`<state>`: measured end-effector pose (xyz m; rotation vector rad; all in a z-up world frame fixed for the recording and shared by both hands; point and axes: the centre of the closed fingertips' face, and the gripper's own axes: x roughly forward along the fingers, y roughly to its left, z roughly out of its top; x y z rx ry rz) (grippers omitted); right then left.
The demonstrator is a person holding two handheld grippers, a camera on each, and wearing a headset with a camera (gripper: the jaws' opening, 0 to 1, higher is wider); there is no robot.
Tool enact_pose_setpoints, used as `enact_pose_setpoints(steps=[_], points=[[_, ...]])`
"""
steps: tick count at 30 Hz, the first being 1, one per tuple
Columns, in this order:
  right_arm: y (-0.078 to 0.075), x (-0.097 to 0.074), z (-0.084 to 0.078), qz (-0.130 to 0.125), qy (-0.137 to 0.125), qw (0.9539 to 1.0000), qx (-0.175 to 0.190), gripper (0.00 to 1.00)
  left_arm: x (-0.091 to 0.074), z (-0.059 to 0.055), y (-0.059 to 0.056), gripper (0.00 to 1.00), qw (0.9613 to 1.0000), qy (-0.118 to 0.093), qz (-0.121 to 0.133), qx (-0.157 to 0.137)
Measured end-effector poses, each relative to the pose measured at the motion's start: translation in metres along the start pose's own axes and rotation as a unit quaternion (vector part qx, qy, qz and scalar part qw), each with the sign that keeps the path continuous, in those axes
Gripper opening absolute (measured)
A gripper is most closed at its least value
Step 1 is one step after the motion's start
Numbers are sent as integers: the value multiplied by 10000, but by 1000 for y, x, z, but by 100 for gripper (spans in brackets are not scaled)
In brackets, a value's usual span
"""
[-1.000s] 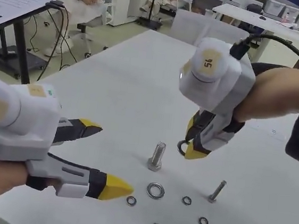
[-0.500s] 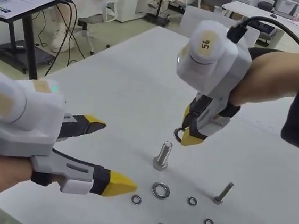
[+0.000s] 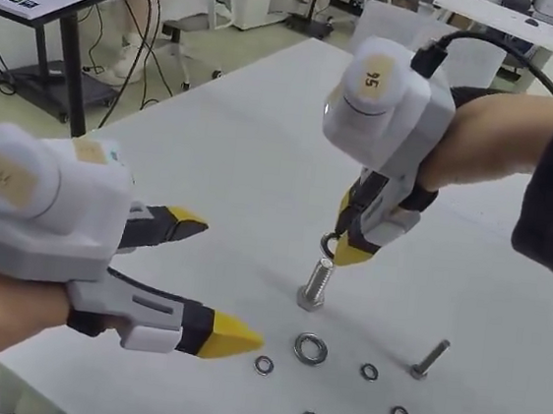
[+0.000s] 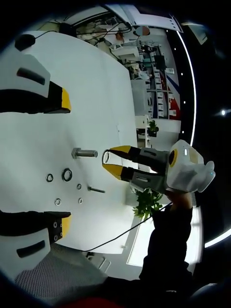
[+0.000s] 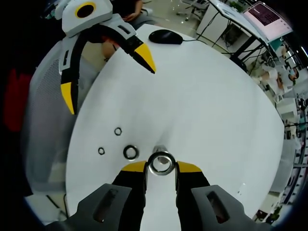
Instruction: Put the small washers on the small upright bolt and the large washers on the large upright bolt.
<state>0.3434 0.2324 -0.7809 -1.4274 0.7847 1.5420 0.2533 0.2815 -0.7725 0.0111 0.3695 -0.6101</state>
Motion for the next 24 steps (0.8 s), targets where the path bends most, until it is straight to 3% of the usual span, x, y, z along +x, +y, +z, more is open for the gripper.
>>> enact_pose_setpoints(steps=[10,24], points=[[-7,16,-9,137,95,9999,25,23,3,0,2,83,10000,14,27,-15],[-6,25,-12,231,140,9996,18,23,6,0,4,83,10000,41,49,-25]])
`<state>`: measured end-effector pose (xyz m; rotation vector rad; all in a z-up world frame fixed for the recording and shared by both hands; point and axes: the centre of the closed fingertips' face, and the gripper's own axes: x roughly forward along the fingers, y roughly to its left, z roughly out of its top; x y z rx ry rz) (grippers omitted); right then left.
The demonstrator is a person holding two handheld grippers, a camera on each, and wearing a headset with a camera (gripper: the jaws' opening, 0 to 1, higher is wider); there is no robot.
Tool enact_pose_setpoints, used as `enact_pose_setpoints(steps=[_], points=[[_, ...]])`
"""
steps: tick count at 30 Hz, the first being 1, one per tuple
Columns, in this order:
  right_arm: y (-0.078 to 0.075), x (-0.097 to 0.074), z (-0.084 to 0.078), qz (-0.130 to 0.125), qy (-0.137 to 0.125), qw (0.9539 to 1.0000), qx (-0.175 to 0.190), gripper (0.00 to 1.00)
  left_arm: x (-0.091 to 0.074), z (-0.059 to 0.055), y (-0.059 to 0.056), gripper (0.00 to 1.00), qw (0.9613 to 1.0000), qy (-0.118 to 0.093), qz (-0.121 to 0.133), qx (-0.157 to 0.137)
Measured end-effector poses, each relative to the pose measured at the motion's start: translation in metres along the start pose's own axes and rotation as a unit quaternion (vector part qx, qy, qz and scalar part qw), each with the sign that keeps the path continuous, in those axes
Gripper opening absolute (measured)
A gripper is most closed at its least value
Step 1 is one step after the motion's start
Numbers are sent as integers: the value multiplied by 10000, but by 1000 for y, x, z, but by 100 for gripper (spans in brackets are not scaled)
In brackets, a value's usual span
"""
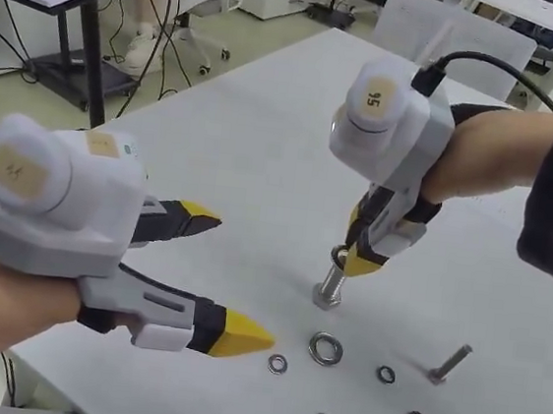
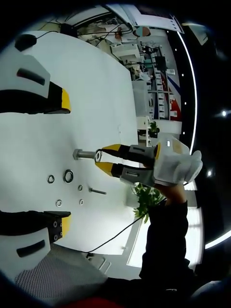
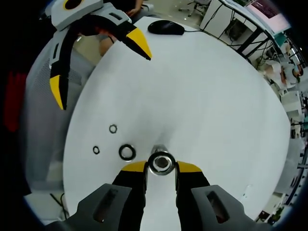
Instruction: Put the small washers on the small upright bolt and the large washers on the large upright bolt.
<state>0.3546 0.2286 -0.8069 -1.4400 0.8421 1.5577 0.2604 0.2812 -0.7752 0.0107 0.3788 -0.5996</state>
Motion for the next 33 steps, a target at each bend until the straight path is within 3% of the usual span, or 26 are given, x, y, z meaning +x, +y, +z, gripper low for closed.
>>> enact_pose_setpoints(steps=[33], points=[[-3,37,-6,116,83,9998,139,23,2,-2,-1,81,10000,4,6,-14]])
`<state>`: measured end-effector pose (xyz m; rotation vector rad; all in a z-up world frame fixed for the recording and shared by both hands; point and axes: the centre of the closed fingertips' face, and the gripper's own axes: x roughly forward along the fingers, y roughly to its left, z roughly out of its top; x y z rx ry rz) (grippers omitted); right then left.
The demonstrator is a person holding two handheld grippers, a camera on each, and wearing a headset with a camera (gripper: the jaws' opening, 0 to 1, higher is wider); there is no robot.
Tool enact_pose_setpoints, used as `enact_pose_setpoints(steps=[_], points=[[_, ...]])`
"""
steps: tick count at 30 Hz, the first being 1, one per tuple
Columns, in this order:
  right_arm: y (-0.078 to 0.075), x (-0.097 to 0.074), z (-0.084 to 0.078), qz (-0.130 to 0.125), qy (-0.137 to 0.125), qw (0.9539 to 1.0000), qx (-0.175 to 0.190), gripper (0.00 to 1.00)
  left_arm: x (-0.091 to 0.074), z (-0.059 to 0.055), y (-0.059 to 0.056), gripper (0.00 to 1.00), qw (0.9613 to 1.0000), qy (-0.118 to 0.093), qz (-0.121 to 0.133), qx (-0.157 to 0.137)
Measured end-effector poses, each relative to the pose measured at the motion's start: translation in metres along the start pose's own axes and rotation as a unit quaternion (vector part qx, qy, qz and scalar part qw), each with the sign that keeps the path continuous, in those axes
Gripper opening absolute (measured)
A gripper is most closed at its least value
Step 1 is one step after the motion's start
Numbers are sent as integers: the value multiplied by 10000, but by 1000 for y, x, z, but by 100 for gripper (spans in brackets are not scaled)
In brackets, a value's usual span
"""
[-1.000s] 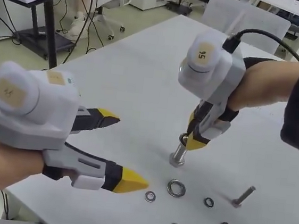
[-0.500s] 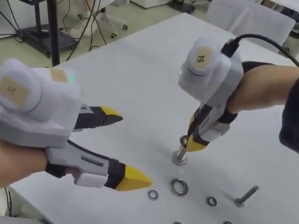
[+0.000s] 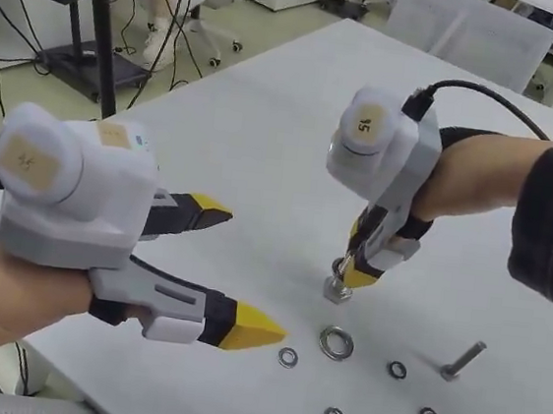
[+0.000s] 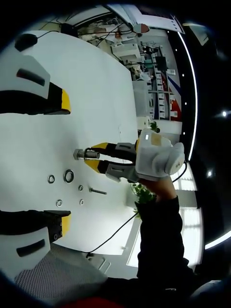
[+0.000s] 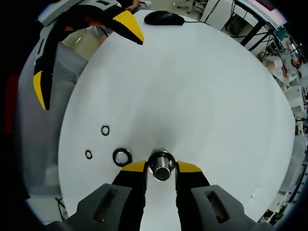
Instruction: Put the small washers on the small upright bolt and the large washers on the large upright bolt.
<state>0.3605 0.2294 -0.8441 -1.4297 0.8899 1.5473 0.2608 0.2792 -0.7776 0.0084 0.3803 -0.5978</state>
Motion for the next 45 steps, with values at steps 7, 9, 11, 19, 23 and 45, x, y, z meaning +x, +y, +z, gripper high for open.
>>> enact_pose_setpoints(steps=[7,9,11,19,23,45], points=[[5,6,0,-10,12,10000,35,23,-1,0,-1,81,10000,0,-9,4],[7,8,0,-9,8,10000,52,23,-1,0,-1,81,10000,2,-13,5],[7,9,-1,-11,6,10000,60,23,-1,0,-1,81,10000,4,-18,8],[3,15,-1,-5,-19,10000,94,23,0,-1,-1,81,10000,30,-28,5],[4,18,-2,5,-39,9999,110,23,0,-1,-1,81,10000,25,-23,-2],[6,17,-6,28,-9,9999,97,27,1,0,-2,81,10000,42,-32,-5]])
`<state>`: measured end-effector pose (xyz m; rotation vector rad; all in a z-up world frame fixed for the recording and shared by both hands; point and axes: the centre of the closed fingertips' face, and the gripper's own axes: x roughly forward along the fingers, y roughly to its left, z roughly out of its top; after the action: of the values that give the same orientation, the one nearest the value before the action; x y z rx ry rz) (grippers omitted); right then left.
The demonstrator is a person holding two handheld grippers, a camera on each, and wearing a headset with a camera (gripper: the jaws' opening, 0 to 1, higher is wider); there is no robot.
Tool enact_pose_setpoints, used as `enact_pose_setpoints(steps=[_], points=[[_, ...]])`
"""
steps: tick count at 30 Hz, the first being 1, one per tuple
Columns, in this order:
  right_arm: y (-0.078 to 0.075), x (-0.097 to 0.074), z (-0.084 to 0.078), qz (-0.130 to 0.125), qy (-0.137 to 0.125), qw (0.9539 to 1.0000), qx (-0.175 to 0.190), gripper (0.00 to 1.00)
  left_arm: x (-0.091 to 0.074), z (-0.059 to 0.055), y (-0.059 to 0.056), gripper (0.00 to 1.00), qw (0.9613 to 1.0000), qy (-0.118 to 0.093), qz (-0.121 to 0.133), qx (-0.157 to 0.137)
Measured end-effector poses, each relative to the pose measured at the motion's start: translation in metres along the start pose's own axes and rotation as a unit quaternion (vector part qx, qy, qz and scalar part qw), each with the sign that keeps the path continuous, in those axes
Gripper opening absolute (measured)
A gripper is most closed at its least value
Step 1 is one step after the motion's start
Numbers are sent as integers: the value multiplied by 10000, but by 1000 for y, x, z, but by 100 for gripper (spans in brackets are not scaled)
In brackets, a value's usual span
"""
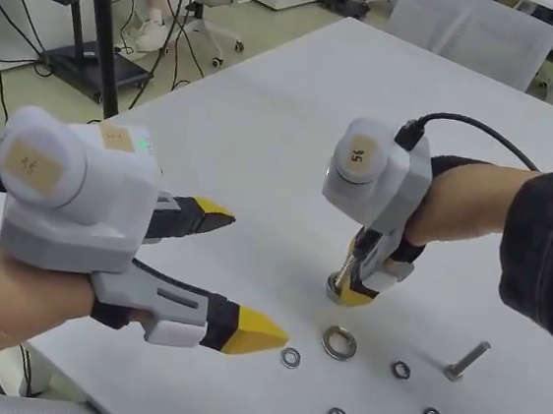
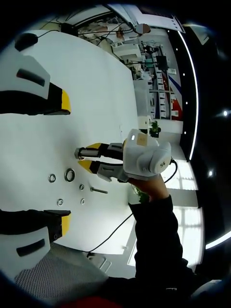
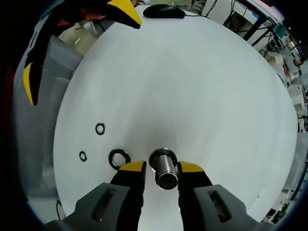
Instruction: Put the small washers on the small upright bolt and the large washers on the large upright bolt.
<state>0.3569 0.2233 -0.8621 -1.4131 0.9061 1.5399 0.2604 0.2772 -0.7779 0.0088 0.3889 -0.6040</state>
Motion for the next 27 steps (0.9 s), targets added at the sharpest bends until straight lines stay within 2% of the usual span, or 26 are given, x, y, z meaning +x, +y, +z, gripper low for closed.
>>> enact_pose_setpoints(steps=[14,27], points=[[-4,-7,-9,-63,-45,9999,142,32,2,1,-1,81,10000,6,-25,22],[2,-9,-24,-67,-25,9995,316,32,2,1,-4,81,10000,21,-59,50]])
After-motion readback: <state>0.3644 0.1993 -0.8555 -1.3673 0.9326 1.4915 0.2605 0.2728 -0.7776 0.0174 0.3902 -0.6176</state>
